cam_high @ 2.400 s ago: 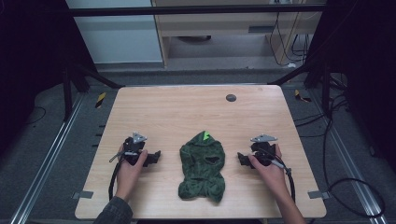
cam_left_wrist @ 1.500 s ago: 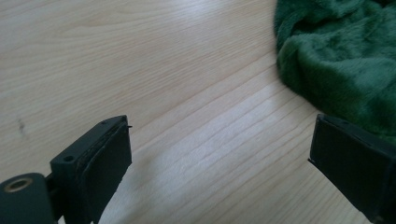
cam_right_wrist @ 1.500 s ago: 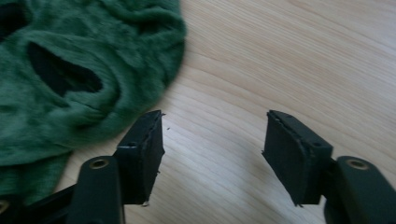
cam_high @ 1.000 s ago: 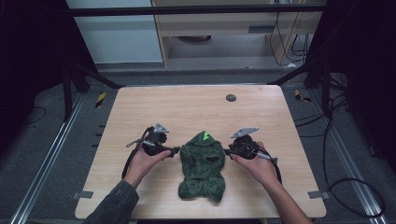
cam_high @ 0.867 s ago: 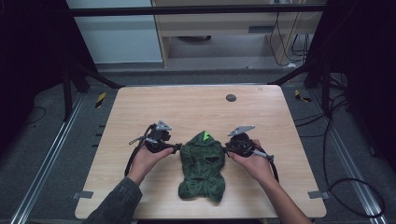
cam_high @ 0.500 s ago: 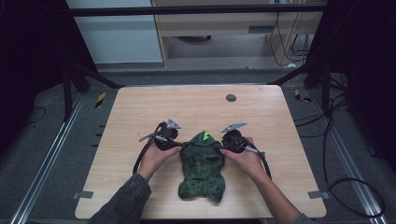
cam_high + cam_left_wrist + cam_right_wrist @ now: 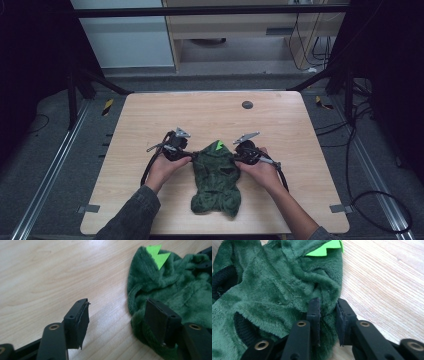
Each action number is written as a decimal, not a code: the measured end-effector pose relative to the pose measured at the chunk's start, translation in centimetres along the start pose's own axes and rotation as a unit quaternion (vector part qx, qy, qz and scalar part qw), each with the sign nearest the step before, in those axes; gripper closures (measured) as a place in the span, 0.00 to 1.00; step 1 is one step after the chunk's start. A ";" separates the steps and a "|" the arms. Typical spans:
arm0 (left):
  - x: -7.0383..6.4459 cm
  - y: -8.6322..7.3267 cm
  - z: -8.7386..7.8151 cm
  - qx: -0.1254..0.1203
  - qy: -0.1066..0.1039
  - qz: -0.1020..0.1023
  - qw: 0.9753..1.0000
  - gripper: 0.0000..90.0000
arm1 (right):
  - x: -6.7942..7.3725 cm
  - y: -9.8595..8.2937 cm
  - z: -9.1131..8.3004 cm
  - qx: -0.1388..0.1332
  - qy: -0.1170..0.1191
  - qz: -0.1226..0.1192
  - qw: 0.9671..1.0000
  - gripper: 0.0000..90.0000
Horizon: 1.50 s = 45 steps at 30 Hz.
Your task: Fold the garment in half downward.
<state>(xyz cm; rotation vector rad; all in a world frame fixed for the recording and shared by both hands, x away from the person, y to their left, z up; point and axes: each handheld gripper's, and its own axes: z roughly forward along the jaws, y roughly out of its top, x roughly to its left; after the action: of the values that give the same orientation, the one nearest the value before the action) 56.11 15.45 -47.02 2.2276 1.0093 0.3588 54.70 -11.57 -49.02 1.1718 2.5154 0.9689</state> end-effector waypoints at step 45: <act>-1.7 -0.5 1.4 0.050 -0.069 0.036 0.996 0.91 | -0.1 0.4 0.1 0.013 0.010 -0.008 1.000 0.91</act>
<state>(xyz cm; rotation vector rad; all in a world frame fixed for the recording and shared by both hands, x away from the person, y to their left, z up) 55.38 13.76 -48.36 2.3486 0.8933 0.1857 55.04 -11.43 -48.86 1.1537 2.5554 0.9512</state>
